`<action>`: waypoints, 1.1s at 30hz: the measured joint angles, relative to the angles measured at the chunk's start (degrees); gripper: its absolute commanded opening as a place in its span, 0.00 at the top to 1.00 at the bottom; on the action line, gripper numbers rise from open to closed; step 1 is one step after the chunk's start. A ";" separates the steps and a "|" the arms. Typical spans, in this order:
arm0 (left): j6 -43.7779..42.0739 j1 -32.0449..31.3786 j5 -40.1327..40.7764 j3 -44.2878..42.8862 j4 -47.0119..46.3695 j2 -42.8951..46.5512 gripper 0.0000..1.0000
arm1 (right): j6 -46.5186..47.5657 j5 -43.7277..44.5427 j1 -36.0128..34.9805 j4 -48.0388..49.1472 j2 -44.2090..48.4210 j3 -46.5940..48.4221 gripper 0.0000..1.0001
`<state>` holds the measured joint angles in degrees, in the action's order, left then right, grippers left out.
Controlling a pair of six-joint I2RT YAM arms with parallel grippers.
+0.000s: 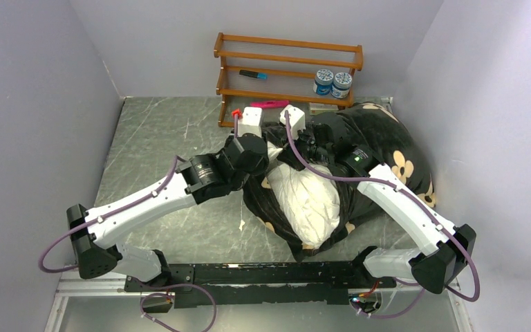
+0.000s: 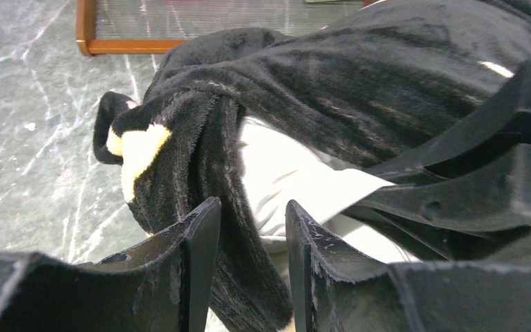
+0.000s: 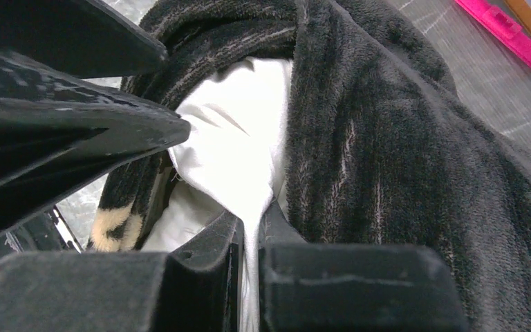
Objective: Remove the pillowcase from the pillow
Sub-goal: Remove the pillow from the pillowcase.
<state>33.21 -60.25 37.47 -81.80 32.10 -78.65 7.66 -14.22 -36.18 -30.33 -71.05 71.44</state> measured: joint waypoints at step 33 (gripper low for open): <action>-1.14 11.80 -3.19 7.89 -2.91 -1.40 0.95 | 2.21 2.38 -0.13 2.01 0.37 -0.50 1.00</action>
<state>32.08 -48.45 34.28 -73.91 29.19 -80.05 9.87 -11.84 -36.32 -28.32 -70.67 70.94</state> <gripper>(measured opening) 0.073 0.067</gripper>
